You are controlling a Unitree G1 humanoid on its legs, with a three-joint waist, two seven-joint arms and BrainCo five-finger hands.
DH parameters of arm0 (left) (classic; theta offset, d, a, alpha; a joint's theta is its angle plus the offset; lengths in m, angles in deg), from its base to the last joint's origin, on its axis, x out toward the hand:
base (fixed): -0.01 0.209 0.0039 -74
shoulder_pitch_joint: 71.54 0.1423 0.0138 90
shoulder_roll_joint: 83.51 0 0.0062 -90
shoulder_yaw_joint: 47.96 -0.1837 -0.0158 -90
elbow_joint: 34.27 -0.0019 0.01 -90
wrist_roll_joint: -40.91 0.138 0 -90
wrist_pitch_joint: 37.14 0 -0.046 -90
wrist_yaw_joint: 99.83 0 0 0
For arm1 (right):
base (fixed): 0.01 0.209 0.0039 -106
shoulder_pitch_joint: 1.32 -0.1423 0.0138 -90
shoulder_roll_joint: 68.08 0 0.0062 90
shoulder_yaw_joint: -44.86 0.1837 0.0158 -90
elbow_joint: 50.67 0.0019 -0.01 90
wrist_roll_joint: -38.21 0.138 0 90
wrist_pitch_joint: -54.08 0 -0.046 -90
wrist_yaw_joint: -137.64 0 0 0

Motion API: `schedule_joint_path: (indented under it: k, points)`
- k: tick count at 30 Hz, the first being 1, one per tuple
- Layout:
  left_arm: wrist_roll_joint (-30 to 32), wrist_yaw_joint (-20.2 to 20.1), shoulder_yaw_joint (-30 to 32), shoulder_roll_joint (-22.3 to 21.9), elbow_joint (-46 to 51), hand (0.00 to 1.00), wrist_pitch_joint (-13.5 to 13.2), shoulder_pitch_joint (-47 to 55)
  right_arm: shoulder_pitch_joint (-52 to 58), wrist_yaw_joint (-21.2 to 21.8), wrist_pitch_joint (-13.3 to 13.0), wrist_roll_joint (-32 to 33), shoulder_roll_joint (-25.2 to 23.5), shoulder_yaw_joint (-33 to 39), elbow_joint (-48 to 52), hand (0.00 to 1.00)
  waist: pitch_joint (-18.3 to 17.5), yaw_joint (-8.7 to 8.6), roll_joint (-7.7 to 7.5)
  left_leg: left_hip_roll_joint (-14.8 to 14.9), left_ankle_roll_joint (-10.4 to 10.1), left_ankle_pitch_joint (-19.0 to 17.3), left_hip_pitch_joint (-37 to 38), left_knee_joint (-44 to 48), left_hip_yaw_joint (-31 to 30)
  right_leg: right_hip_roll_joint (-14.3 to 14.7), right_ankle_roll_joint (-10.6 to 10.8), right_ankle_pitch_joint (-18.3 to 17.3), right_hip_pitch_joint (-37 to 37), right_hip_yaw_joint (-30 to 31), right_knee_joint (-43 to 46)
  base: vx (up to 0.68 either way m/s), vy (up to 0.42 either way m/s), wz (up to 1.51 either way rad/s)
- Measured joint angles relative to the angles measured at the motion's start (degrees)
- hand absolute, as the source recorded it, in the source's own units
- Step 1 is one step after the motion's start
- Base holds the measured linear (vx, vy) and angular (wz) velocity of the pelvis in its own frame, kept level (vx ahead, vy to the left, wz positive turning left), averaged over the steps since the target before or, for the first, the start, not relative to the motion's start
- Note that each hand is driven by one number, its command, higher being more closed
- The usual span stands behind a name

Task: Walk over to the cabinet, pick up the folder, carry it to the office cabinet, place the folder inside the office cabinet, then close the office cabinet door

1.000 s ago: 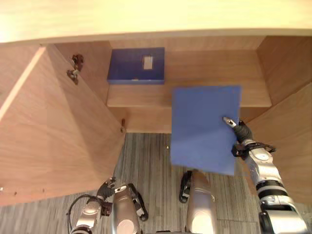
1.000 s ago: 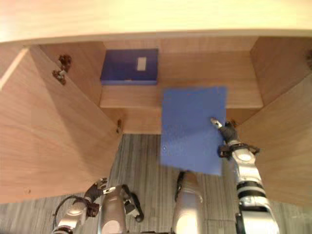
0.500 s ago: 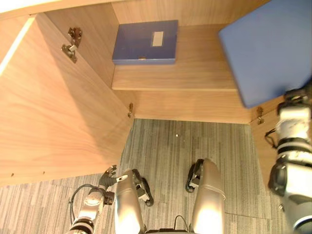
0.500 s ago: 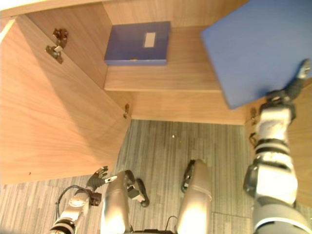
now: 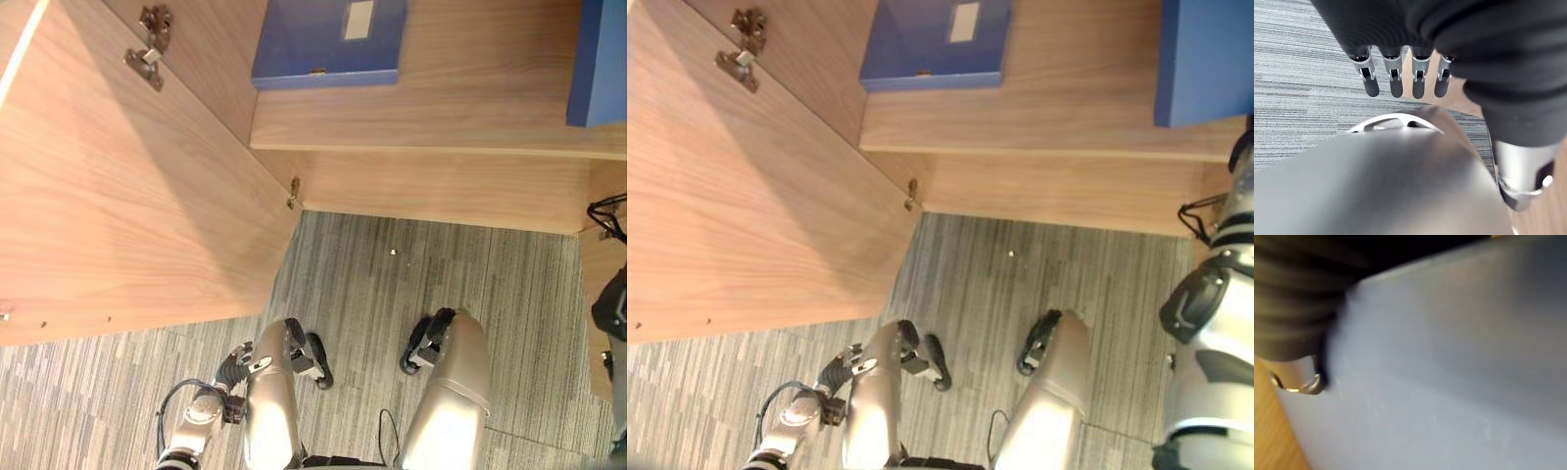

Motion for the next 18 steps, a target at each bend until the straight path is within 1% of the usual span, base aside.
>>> schedule_joint_path:
  k: [1,4,7,8,9,10,13,15,16,18]
  points:
    - [-0.03,-0.01,0.12,-0.01,0.35,0.00,0.00,0.10,0.00,-0.10,0.03,0.26,0.03,-0.38,-0.02,1.00,0.03,0.19,0.06,0.29,0.01,0.00,-0.30,0.29,0.16,-0.01,-0.11,-0.08,-0.35,-0.02,0.22,0.01,-0.038,-0.02]
    - [-0.51,-0.04,0.50,0.00,0.97,0.00,-0.26,0.30,-0.07,-1.56,0.06,4.98,-0.01,-2.43,-0.11,1.00,-0.03,0.58,0.15,0.79,0.32,-0.16,-2.00,1.53,0.39,-0.80,-0.65,-0.81,-2.45,0.10,2.04,0.00,-0.032,0.04]
    - [-1.05,-0.03,0.99,0.00,1.30,0.00,-0.36,0.51,-0.87,-2.62,-0.54,7.59,0.01,-4.44,-0.11,1.00,-0.07,0.77,0.20,1.65,0.20,-0.08,-2.99,2.30,0.59,-1.06,-0.81,-1.36,-3.61,0.05,3.23,0.00,-0.058,0.06]
    - [-1.26,-0.03,1.15,0.00,1.78,0.00,-0.35,0.74,-1.87,-2.91,-0.70,8.44,0.01,-5.06,-0.10,1.00,-0.07,0.77,0.21,1.74,0.12,-0.04,-3.45,2.73,0.57,-1.35,-1.29,-1.62,-4.15,0.06,3.85,0.00,-0.054,0.06]
    - [-1.89,-0.03,1.31,-0.01,2.03,0.00,-0.34,0.95,-2.88,-3.10,-1.00,8.71,0.01,-5.82,-0.08,0.00,-0.07,0.80,0.20,1.74,-0.18,0.12,-3.87,3.02,0.47,-1.57,-1.45,-1.79,-4.60,0.04,4.36,0.00,-0.054,0.06]
    - [-2.14,-0.02,1.39,-0.02,2.07,0.00,-0.34,1.04,-3.44,-3.19,-1.22,8.69,0.02,-6.49,-0.06,0.00,-0.07,0.82,0.20,1.74,-0.54,0.30,-3.97,3.13,0.46,-1.68,-1.52,-1.84,-4.77,0.04,4.58,0.00,-0.053,0.04]
    - [-2.25,-0.02,1.62,-0.06,2.32,0.00,-0.35,1.12,-6.01,-3.20,-1.43,8.57,0.06,-9.29,0.61,0.00,-0.07,0.98,0.21,1.75,-0.75,0.42,-4.66,3.66,0.00,-2.04,-1.63,-2.29,-5.10,-0.24,5.41,0.00,-0.052,0.05]
    - [-2.46,-0.02,1.71,-0.13,2.55,0.00,-0.34,1.19,-6.43,-2.94,-1.47,8.31,0.24,-9.89,2.23,0.00,-0.07,1.12,0.21,1.66,-0.81,0.48,-4.82,3.80,-0.15,-2.34,-1.70,-2.53,-5.10,-0.35,5.75,-0.01,-0.050,0.09]
    - [-2.52,-0.02,1.77,-0.19,2.55,0.00,-0.31,1.22,-6.59,-2.67,-1.49,8.29,0.46,-10.82,2.57,0.00,-0.07,1.13,0.21,1.61,-0.82,0.49,-4.82,3.84,-0.16,-2.50,-1.69,-2.61,-5.10,-0.34,5.88,-0.01,-0.049,0.10]
    - [-3.02,-0.02,2.02,-0.34,2.66,0.00,-0.30,1.46,-6.75,-0.88,-1.43,5.72,1.34,-12.72,3.53,0.00,-0.07,1.22,0.20,1.60,-0.81,0.50,-4.90,4.09,-0.18,-2.87,-1.63,-2.92,-5.10,-0.35,6.31,-0.01,-0.052,0.08]
